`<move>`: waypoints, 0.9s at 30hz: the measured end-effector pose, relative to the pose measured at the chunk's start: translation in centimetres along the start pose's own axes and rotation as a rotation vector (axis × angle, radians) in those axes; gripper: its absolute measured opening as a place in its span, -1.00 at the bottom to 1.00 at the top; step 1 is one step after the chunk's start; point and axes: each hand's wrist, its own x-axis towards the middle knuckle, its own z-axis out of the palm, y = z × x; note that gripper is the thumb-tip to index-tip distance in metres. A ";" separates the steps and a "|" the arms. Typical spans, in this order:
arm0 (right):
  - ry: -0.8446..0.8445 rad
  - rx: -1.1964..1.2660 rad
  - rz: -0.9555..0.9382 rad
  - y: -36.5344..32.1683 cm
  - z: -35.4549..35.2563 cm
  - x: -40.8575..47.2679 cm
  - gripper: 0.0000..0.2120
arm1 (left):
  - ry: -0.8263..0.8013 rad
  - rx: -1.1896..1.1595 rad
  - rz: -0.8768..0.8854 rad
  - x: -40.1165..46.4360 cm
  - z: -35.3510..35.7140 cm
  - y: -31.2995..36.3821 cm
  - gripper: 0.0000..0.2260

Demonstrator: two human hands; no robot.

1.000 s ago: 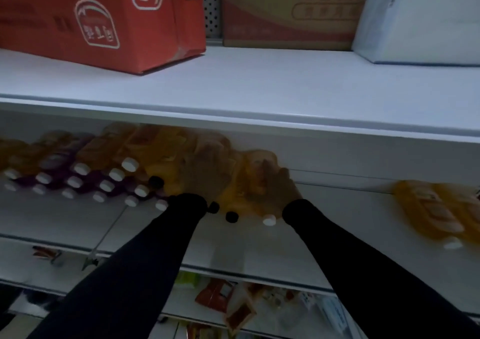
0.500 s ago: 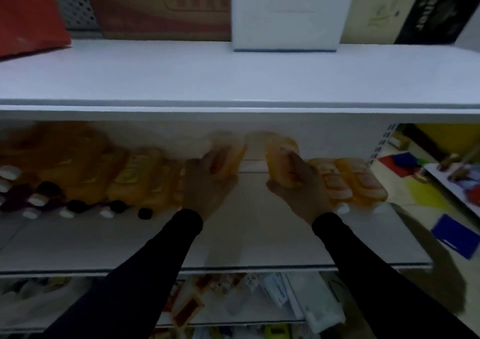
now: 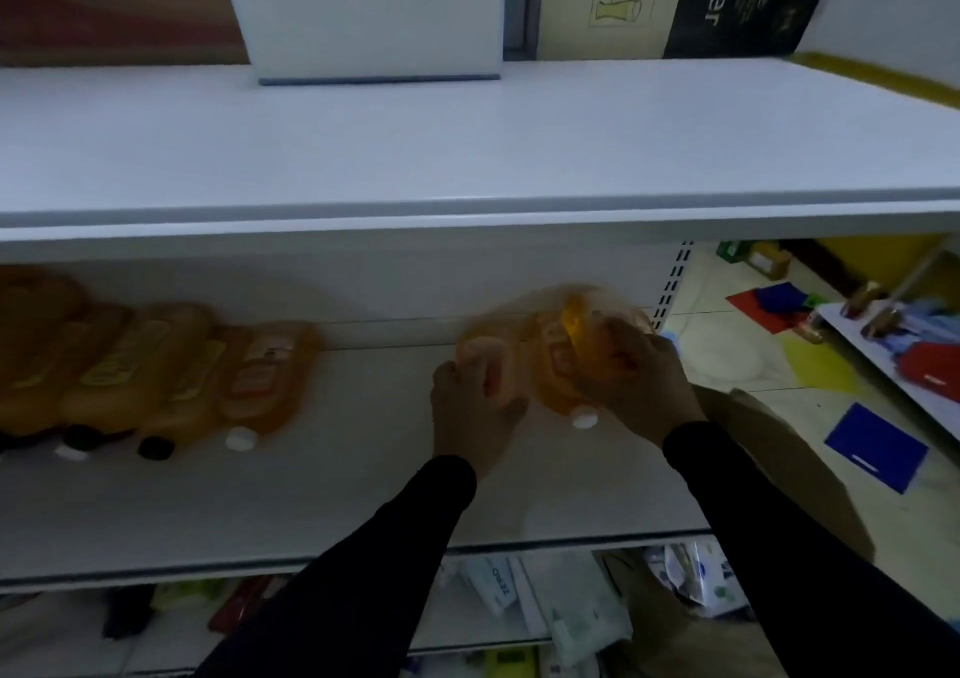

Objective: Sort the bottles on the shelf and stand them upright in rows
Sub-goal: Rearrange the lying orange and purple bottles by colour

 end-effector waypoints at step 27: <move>-0.022 -0.088 -0.325 -9.9 6.1 0.3 -0.45 | 0.012 0.247 0.063 -0.3 -11.9 -5.9 -0.61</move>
